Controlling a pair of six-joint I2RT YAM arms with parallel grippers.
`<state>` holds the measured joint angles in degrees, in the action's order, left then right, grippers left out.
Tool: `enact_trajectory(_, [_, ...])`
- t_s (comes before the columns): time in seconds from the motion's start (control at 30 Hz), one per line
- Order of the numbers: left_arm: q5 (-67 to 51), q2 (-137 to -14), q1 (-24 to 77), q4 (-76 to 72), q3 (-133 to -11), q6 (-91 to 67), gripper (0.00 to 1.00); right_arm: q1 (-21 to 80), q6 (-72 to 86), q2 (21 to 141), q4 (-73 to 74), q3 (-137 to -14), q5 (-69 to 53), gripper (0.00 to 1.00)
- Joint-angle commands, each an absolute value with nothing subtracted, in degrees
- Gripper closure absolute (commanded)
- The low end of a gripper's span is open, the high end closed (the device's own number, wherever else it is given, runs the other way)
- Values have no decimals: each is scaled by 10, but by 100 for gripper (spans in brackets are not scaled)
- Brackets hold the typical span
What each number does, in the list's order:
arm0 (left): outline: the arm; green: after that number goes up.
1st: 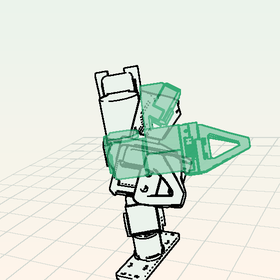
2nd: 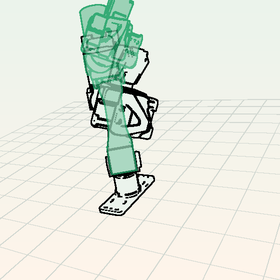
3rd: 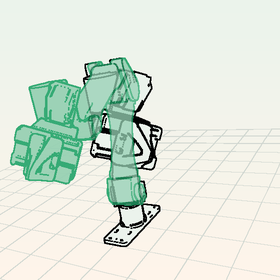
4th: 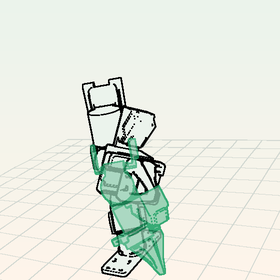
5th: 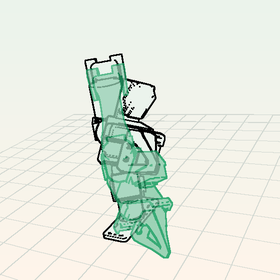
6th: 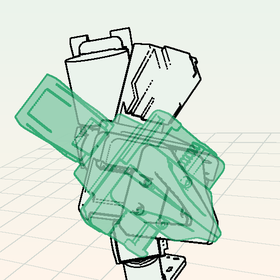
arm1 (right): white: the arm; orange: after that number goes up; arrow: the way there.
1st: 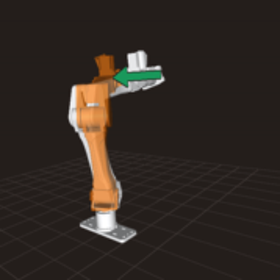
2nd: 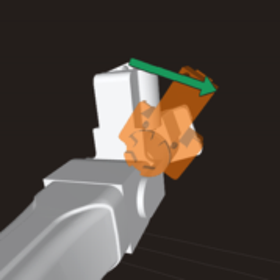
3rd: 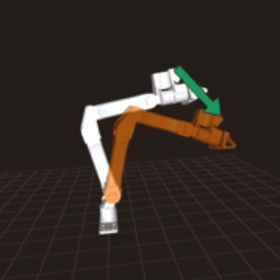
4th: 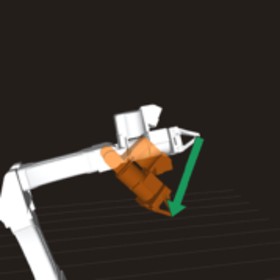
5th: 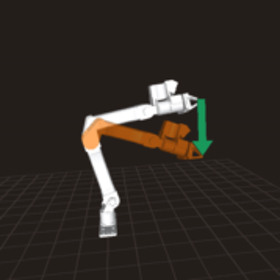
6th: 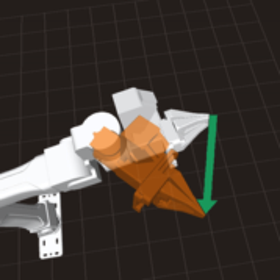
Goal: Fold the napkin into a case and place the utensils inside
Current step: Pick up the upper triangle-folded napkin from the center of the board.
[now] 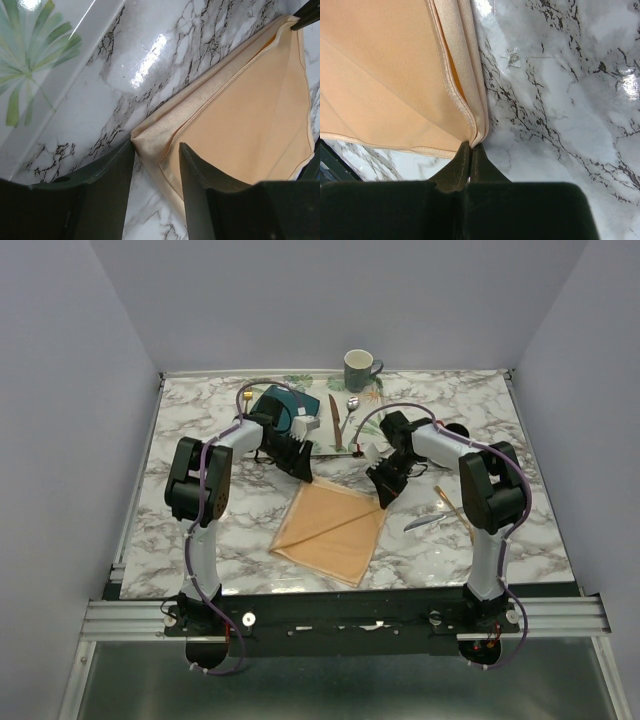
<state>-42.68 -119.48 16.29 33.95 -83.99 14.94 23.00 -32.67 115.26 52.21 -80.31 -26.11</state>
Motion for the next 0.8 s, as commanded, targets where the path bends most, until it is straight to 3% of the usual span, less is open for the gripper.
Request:
enact_trajectory(0.0, [-440,-1194,156,357,-818,157,50,231,-341,1172,509,-816,-243,99])
enact_trajectory(0.17, [-444,-1196,156,363,-819,172,55,231,-340,1177,510,-824,-242,99])
enact_trajectory(0.47, [-456,-1195,153,383,-817,203,46,231,-346,1186,519,-840,-236,99])
enact_trajectory(0.67, [-426,-1193,153,383,-814,210,65,231,-352,1187,519,-843,-236,99])
enact_trajectory(0.77, [-418,-1186,152,380,-809,216,81,231,-353,1187,520,-847,-238,99])
